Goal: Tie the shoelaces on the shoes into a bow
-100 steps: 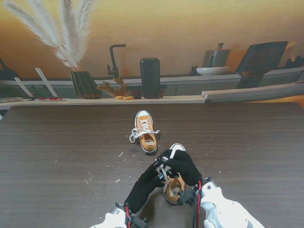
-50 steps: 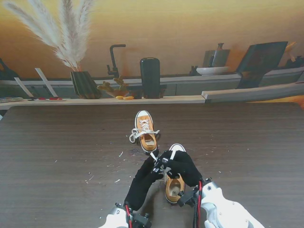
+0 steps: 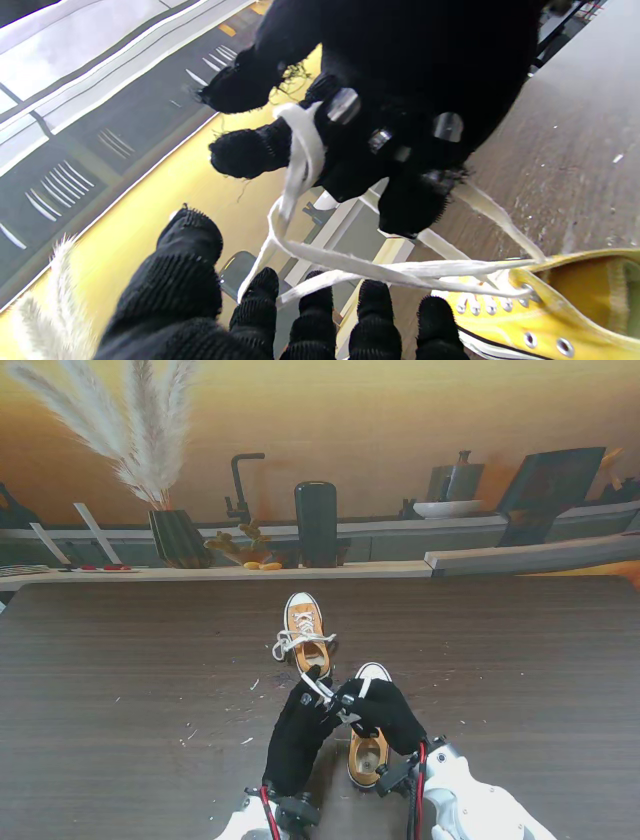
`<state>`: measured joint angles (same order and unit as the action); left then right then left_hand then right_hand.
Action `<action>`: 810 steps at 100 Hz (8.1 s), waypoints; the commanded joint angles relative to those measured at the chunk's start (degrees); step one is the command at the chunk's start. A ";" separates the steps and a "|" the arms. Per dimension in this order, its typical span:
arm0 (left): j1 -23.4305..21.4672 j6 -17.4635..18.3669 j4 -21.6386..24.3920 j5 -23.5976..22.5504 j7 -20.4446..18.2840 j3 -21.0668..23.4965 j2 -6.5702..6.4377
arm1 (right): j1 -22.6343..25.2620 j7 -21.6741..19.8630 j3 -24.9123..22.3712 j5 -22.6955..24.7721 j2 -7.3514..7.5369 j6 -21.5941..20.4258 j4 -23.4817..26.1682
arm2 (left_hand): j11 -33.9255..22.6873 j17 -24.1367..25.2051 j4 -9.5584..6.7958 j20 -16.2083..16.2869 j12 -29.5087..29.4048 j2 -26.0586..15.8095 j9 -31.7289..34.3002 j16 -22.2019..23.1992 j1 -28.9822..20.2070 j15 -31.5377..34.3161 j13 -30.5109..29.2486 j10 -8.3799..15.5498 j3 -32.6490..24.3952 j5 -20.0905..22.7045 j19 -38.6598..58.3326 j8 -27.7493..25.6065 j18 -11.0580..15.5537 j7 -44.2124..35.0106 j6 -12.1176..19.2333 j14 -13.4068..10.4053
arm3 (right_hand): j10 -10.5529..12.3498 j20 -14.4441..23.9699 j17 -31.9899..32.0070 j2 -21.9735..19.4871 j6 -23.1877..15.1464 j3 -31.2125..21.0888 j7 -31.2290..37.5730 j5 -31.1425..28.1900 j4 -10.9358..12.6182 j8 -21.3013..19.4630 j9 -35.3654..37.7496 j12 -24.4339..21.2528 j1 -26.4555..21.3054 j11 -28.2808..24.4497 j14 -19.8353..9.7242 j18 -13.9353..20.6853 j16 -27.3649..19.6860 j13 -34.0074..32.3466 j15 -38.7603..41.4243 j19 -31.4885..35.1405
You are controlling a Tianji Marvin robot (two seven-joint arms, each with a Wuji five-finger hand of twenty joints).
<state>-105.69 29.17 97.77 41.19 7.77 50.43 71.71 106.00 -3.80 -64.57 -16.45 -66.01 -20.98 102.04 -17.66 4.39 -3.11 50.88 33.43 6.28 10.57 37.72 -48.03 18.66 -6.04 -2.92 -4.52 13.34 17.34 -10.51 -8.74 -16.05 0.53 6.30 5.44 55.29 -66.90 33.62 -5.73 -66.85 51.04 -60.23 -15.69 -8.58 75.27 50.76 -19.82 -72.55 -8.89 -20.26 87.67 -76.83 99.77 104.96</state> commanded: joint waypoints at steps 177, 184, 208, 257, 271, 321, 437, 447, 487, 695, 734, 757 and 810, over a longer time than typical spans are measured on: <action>-0.64 -0.38 3.94 -8.49 19.63 4.37 4.29 | 4.03 1.35 -2.34 -4.96 -0.78 4.70 2.38 | -12.65 -19.59 8.12 -19.57 4.01 21.44 53.63 -3.94 -7.01 22.00 -38.78 -7.33 -22.05 25.90 42.76 -13.62 -3.96 -49.61 -1.75 3.19 | -13.18 -18.47 56.79 -3.66 1.81 3.30 4.39 -1.78 -0.15 -18.77 -36.30 -27.38 -3.18 31.25 33.44 -1.54 -71.78 26.79 -91.48 -48.81; -0.65 -0.49 3.81 -8.11 19.35 4.63 4.22 | 4.09 1.88 -2.38 -4.80 -0.89 5.12 2.52 | -12.76 -21.19 8.44 -19.50 4.17 21.85 55.40 -3.96 -6.62 22.66 -40.62 -7.03 -23.25 26.92 43.66 -13.48 -4.59 -48.49 -1.50 3.24 | -14.25 -19.45 56.85 -5.51 4.59 3.76 4.54 -2.43 0.96 -23.05 -36.09 -28.95 -3.68 32.80 34.54 -1.75 -77.83 26.99 -92.72 -50.92; -0.46 -1.64 3.43 -8.54 19.65 5.13 4.27 | 3.62 6.05 -2.10 0.23 -1.45 4.90 1.81 | -19.88 -24.51 9.45 -15.17 4.82 21.52 58.74 -0.86 -5.30 30.35 -44.00 -7.33 -25.20 28.84 51.82 -15.71 -7.94 -45.43 -3.03 5.89 | -16.80 -26.15 46.92 -8.59 8.03 2.42 3.82 -5.15 4.24 -30.11 -27.02 -35.81 -1.80 46.28 38.73 -6.70 -68.18 24.34 -87.27 -51.36; -0.55 -2.74 3.10 -10.12 19.12 6.29 3.92 | 4.02 13.28 -2.66 11.00 -2.25 3.75 1.25 | -32.18 -23.85 7.44 -6.89 13.42 14.17 55.97 5.27 -9.70 41.88 -41.06 -6.68 -13.02 26.03 61.72 -19.66 -7.86 -43.52 -2.56 8.03 | -15.58 -10.94 46.01 -12.66 4.17 2.55 4.22 -6.15 7.29 -38.93 -34.64 -12.07 3.83 13.79 37.92 -5.50 -73.41 11.02 -84.37 -32.08; -0.57 -2.50 2.71 -11.00 18.61 6.52 3.74 | 4.34 14.96 -3.08 13.13 -2.47 3.35 1.33 | -32.36 -23.34 6.41 -6.77 13.33 13.33 55.75 5.24 -11.31 41.84 -40.71 -6.68 -9.55 26.03 61.24 -19.43 -7.72 -43.37 -2.74 7.90 | -13.27 -7.92 47.89 -13.07 7.19 2.18 6.61 -7.70 7.32 -40.42 -29.43 -6.38 3.60 10.80 37.72 -3.83 -80.44 9.41 -83.23 -27.50; -1.02 -2.08 1.87 -13.75 18.13 7.46 3.40 | 3.70 24.54 -3.37 25.31 -3.82 -0.98 -1.54 | -33.06 -22.43 6.23 -7.21 13.50 12.80 55.44 5.26 -11.33 41.77 -40.37 -6.36 -8.65 25.99 60.00 -19.36 -7.19 -43.22 -2.28 7.25 | -8.06 -20.91 49.24 -13.06 10.56 0.46 7.74 -10.24 7.27 -42.39 -15.94 -22.81 3.26 25.26 35.54 -4.24 -78.85 13.40 -86.21 -42.25; -1.61 -12.74 -0.28 -25.92 17.97 13.42 2.20 | 3.45 33.84 -7.29 31.06 -5.53 7.33 -5.71 | -39.92 -32.39 4.84 1.09 18.46 8.90 55.59 10.49 -14.27 53.31 -44.30 -6.01 -1.53 25.29 71.25 -19.05 -8.16 -42.48 -4.55 10.54 | -20.25 -5.97 -0.29 2.58 15.68 -6.87 24.76 -17.42 10.40 -44.69 7.85 -4.84 -1.02 10.00 8.87 -1.71 -3.27 2.32 -10.85 8.68; -1.61 -12.91 -0.80 -27.70 18.87 13.65 2.30 | 3.92 34.11 -7.92 31.87 -5.49 8.79 -5.97 | -39.55 -32.12 4.76 1.11 18.33 8.88 55.48 10.38 -14.37 52.86 -44.14 -5.86 -1.34 25.30 70.84 -18.88 -8.09 -42.27 -4.40 10.39 | -20.25 -5.90 -0.29 2.64 15.67 -6.92 24.80 -17.42 10.42 -44.59 7.87 -4.77 -1.05 9.98 8.87 -1.75 -3.31 2.32 -10.83 8.63; -2.60 -15.05 -2.23 -33.59 20.30 15.03 2.12 | 4.91 34.48 -10.19 33.58 -5.37 12.99 -8.26 | -38.42 -31.12 4.55 0.82 17.99 8.81 54.74 10.02 -14.98 51.30 -43.30 -5.56 -0.87 25.05 69.38 -18.68 -7.98 -41.85 -4.18 10.02 | -20.28 -5.95 -0.14 2.71 15.75 -7.04 24.61 -17.37 10.39 -44.19 7.78 -4.96 -1.04 10.56 9.47 -2.82 -3.24 2.40 -11.27 7.51; -0.92 -20.56 -4.19 -43.03 21.79 17.94 1.63 | 5.95 37.72 -13.59 37.54 -5.92 25.14 -6.42 | -32.18 -19.48 3.92 -4.09 15.93 6.47 47.32 7.88 -17.43 40.69 -34.75 -5.02 2.01 22.48 59.84 -17.88 -4.13 -38.19 -1.66 7.32 | -19.07 -9.07 1.30 0.83 11.67 -4.81 18.63 -16.51 8.95 -43.05 3.01 -6.34 0.17 13.07 17.29 -9.30 -5.95 3.23 -21.19 -2.58; -2.86 -21.05 -2.76 -56.36 17.83 19.33 -1.14 | 8.52 30.92 -14.52 35.69 -4.54 23.18 -1.64 | -7.52 -1.77 2.70 -7.76 0.90 0.93 19.54 2.68 -0.96 17.47 -12.18 -4.54 4.10 17.50 37.12 -10.10 -0.61 -9.18 -1.21 6.14 | -18.19 -13.00 12.19 -3.02 -5.86 5.07 -6.60 5.91 -1.10 -7.83 -6.84 -18.96 2.23 25.91 27.96 -14.98 -3.14 5.36 -42.81 -15.35; -5.68 -26.66 0.33 -69.23 14.87 21.83 -3.60 | 9.37 27.21 -15.42 41.92 -3.13 27.37 -0.60 | -5.89 -4.23 1.90 -6.91 -0.43 0.16 19.56 2.53 3.09 16.31 -13.64 -5.08 4.57 16.78 37.28 -8.46 -1.39 -5.71 -1.97 6.00 | -18.20 -13.02 15.33 -5.32 -7.13 7.65 -12.67 14.45 3.23 -3.85 -11.99 -18.73 4.42 23.60 28.54 -13.29 -4.18 5.59 -47.30 -16.36; -10.33 -34.92 5.23 -85.24 10.96 28.65 -6.17 | 12.45 18.35 -17.35 62.64 0.43 41.53 5.26 | -7.82 -13.11 0.81 -9.70 0.39 2.12 33.35 2.25 12.01 19.14 -24.69 -7.20 4.80 33.92 45.64 -29.68 -5.74 -41.71 -3.33 7.78 | -15.43 -12.05 0.69 -17.23 5.91 29.74 -5.35 -4.72 7.99 -28.00 -4.52 -9.83 14.76 12.84 12.34 -4.65 2.28 3.06 -20.93 0.75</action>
<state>-115.64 -4.84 102.19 -43.58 19.88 78.71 65.80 117.92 15.07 -81.66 45.54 -66.32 20.13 106.74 -26.17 -8.68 -1.94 42.01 34.10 8.06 43.40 41.61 -38.33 38.47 -29.78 -8.90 -0.80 44.69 62.17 -38.15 -14.32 -54.96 -2.49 13.47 -9.79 42.54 -63.94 18.65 1.67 -39.91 43.62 -62.63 -9.96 -32.50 68.76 39.05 -8.61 -56.87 8.95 -27.62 87.59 -72.56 75.19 99.44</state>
